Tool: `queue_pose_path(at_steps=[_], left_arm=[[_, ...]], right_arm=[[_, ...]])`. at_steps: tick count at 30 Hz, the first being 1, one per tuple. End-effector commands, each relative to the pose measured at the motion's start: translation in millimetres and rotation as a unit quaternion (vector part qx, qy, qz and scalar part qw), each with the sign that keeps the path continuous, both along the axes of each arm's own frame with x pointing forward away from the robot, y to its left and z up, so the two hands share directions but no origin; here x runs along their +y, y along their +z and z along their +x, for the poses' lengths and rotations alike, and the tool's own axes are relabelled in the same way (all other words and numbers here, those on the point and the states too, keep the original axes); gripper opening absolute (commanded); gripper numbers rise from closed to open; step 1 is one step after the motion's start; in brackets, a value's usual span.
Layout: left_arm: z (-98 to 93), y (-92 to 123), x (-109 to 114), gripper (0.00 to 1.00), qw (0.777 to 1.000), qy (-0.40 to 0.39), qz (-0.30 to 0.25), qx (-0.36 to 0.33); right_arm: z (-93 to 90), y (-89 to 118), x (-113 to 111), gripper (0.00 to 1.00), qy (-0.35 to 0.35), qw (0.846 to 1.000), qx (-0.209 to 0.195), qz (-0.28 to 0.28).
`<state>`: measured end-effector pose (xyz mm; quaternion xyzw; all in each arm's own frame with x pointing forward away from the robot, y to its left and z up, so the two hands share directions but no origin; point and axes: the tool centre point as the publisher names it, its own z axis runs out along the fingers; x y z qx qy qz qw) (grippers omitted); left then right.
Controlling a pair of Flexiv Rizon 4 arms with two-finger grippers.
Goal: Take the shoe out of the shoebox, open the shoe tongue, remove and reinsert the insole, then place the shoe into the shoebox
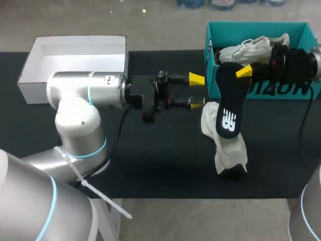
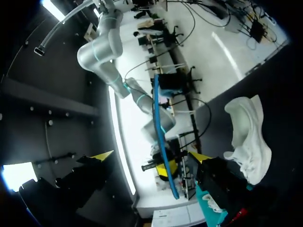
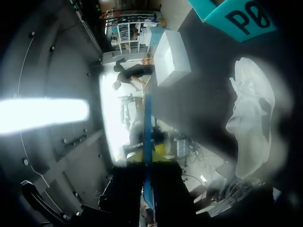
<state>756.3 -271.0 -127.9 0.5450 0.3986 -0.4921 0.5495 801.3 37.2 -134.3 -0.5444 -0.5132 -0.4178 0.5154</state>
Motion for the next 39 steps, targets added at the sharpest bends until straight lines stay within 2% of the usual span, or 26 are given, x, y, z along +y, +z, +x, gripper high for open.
queue_pose_path(at_steps=[1,14,15,16,17,18,19,35,36,37,39], left_arm=[[3.2,1.6,-28.3,1.0,0.999,0.026,0.02,0.004],[7.6,-6.8,-51.0,1.0,0.998,0.042,0.037,0.032],[7.4,-7.0,-52.3,0.85,0.998,0.042,0.039,0.033],[7.5,-7.4,-53.4,0.5,0.998,0.041,0.04,0.034],[7.8,-7.7,-54.2,0.42,0.998,0.041,0.04,0.035],[8.5,-8.3,-55.0,0.24,0.998,0.042,0.041,0.036],[9.0,-8.9,-55.7,0.0,0.998,0.042,0.042,0.036],[10.1,-13.6,-62.5,0.0,0.998,0.036,0.042,0.044],[10.2,-13.7,-62.5,0.0,0.998,0.035,0.041,0.044],[10.5,-14.1,-62.3,0.0,0.998,0.035,0.04,0.045],[10.9,-15.5,-61.4,0.0,0.998,0.035,0.04,0.046]], right_arm=[[0.2,0.1,0.5,0.0,0.0,1.0,0.0,-0.002],[0.2,0.1,0.5,0.0,0.0,1.0,0.0,-0.002],[0.2,0.1,0.5,0.0,0.0,1.0,0.0,-0.002],[0.2,0.1,0.5,0.0,0.0,1.0,0.0,-0.002],[0.2,0.1,0.5,0.0,0.0,1.0,0.0,-0.002],[0.2,0.1,0.5,0.0,0.0,1.0,0.0,-0.002],[0.2,0.1,0.5,0.0,0.0,1.0,0.0,-0.002],[0.2,0.1,0.5,0.0,0.0,1.0,0.0,-0.002],[0.2,0.1,0.5,0.92,0.0,1.0,0.0,-0.002],[-0.4,-0.8,-2.4,1.0,-0.008,1.0,0.001,-0.002],[-2.4,-3.9,-9.6,1.0,-0.02,1.0,0.004,-0.01]])
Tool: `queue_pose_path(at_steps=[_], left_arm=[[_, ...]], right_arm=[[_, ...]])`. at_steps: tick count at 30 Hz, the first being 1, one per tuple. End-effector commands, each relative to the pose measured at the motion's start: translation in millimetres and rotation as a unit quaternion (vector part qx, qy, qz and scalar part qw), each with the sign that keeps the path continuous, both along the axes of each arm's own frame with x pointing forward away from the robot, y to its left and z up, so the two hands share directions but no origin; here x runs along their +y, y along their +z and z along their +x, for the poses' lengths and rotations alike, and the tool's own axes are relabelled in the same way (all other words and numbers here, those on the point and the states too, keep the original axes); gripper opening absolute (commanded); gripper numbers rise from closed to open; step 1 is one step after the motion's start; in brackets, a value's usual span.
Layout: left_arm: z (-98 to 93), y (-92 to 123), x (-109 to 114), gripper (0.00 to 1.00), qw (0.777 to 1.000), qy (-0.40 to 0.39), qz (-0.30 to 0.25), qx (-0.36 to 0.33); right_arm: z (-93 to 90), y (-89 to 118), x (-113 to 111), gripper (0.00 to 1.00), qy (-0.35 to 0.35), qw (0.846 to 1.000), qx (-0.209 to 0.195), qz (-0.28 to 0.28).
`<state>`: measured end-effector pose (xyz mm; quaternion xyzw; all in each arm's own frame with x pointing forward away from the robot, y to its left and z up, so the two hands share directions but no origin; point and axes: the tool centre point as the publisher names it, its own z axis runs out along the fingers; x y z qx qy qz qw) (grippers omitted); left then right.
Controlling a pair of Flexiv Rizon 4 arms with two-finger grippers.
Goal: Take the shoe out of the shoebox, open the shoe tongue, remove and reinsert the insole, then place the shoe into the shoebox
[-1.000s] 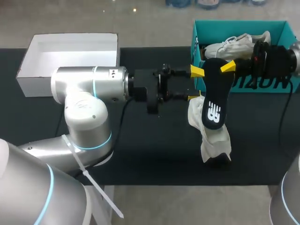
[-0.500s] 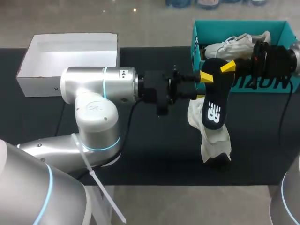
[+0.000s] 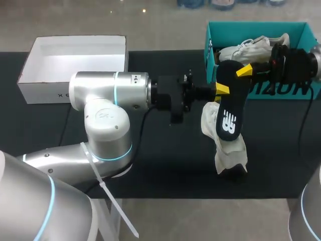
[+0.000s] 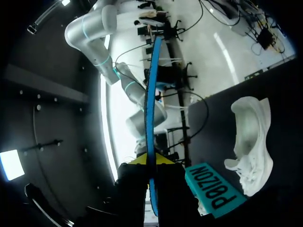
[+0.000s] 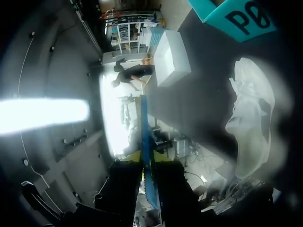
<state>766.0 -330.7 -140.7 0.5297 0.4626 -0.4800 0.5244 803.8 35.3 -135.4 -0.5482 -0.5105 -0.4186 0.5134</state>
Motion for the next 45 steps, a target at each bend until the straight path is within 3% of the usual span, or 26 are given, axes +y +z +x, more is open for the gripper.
queue_pose_path(at_steps=[1,8,11,13,16,18,34,45], left_arm=[[1.2,-3.5,-1.1,0.0,1.0,0.0,-0.002,0.001],[1.1,-10.7,4.3,0.0,1.0,-0.004,-0.002,0.011],[1.7,-14.1,7.6,0.0,1.0,-0.004,0.0,0.015],[2.7,-16.2,9.7,0.0,1.0,-0.004,0.001,0.017],[3.3,-17.3,11.0,0.0,1.0,-0.003,0.002,0.019],[3.5,-17.6,11.2,0.0,1.0,-0.003,0.002,0.02],[-2.0,-17.9,8.7,0.0,0.999,-0.012,0.019,0.024],[-4.6,-16.1,17.0,0.0,0.999,-0.009,0.021,0.022]], right_arm=[[-5.9,-5.1,-13.3,1.0,-0.024,1.0,0.004,-0.011],[-26.7,-27.8,-67.6,1.0,-0.07,0.994,-0.005,-0.082],[-41.5,-29.1,-87.3,1.0,-0.065,0.987,-0.064,-0.136],[-55.6,-25.8,-94.2,1.0,-0.026,0.97,-0.134,-0.201],[-69.6,-21.0,-102.4,1.0,-0.039,0.941,-0.169,-0.29],[-72.6,-12.2,-113.9,1.0,-0.077,0.938,-0.175,-0.289],[-72.6,-12.2,-113.9,1.0,-0.077,0.938,-0.175,-0.289],[-100.5,-38.5,-138.7,1.0,0.097,0.891,-0.267,-0.355]])
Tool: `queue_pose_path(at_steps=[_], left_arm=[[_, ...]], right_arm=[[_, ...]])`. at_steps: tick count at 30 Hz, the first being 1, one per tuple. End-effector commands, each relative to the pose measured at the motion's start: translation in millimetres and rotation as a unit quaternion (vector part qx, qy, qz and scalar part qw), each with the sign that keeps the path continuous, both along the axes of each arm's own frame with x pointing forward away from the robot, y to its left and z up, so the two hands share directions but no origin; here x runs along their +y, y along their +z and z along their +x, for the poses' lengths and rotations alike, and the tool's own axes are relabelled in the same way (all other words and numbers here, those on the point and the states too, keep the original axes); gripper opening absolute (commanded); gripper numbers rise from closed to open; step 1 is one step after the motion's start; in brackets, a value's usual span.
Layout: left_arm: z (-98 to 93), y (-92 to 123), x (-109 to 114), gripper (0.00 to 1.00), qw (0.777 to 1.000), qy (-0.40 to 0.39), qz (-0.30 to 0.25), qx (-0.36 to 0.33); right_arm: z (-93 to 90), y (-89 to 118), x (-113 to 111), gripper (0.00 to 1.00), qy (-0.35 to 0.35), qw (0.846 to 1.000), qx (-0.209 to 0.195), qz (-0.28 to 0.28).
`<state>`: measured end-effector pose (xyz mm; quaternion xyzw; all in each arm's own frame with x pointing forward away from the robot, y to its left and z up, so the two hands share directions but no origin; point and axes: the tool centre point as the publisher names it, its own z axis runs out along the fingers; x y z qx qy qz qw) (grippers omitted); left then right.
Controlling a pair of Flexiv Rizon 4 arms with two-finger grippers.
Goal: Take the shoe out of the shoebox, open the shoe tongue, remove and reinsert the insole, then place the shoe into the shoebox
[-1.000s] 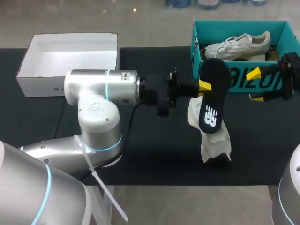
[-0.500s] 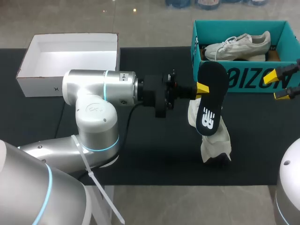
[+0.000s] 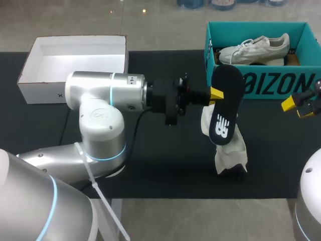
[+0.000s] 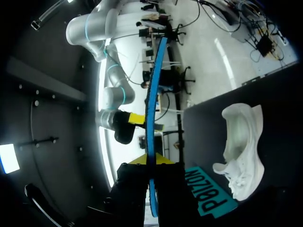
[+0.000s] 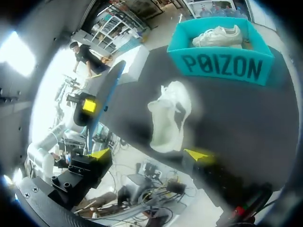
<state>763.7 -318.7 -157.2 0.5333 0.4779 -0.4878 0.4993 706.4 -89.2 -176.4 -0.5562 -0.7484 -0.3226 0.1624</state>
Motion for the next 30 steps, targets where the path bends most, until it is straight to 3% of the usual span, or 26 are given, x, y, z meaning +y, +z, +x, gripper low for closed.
queue_pose_path(at_steps=[1,13,30], left_arm=[[-2.7,-0.2,5.8,0.0,1.0,0.001,0.003,0.001],[-6.5,-8.0,5.9,0.0,1.0,0.001,0.007,0.009],[-9.8,-6.9,4.8,0.0,1.0,0.008,0.004,0.013]], right_arm=[[-6.7,3.3,-17.7,1.0,0.081,0.996,-0.01,-0.035],[-40.8,27.0,-66.3,1.0,0.149,0.984,-0.081,-0.049],[-44.6,31.0,-61.1,1.0,0.139,0.986,-0.084,-0.043]])
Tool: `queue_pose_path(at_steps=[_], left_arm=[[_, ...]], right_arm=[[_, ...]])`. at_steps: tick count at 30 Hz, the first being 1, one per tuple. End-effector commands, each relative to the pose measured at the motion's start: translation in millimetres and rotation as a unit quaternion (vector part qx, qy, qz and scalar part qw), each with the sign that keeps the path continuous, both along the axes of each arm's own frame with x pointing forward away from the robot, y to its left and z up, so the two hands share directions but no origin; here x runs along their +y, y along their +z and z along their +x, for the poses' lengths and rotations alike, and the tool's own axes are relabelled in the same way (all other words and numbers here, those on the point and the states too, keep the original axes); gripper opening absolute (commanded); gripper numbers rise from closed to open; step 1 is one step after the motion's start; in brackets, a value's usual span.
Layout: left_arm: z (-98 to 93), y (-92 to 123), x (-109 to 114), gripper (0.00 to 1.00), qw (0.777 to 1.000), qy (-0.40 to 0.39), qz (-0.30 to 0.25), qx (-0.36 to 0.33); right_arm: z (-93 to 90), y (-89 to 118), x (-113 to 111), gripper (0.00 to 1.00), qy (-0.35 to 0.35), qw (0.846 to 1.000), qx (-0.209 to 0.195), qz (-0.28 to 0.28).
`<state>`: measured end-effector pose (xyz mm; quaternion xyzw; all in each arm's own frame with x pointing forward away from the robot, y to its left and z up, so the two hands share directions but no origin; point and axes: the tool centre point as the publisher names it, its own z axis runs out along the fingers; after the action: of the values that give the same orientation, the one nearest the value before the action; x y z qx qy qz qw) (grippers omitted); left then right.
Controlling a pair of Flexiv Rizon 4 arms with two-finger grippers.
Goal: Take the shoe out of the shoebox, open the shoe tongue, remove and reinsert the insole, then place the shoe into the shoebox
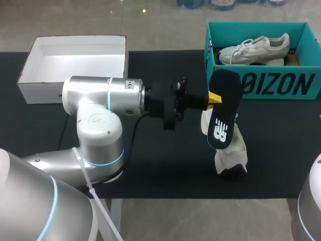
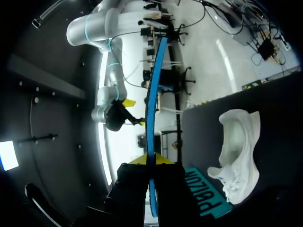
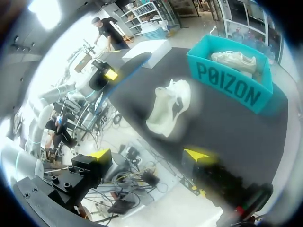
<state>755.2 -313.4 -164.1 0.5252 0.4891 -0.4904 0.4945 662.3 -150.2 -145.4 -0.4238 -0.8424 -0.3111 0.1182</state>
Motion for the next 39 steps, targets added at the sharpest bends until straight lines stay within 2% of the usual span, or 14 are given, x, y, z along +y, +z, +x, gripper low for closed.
queue_pose_path(at_steps=[1,27,34,39], left_arm=[[-1.3,0.0,-0.4,0.0,1.0,0.002,0.001,0.0],[-1.3,0.0,-0.4,0.0,1.0,0.002,0.001,0.0],[-11.2,-29.5,19.7,0.0,0.993,0.004,-0.004,0.119],[-26.8,-44.3,25.6,0.0,0.981,0.008,0.008,0.192]], right_arm=[[-0.5,-0.1,-0.1,1.0,0.0,1.0,0.0,-0.001],[-0.5,-0.1,-0.1,1.0,0.0,1.0,0.0,-0.001],[-0.5,-0.1,-0.1,1.0,0.0,1.0,0.0,-0.001],[-0.5,-0.1,-0.1,1.0,0.0,1.0,0.0,-0.001]])
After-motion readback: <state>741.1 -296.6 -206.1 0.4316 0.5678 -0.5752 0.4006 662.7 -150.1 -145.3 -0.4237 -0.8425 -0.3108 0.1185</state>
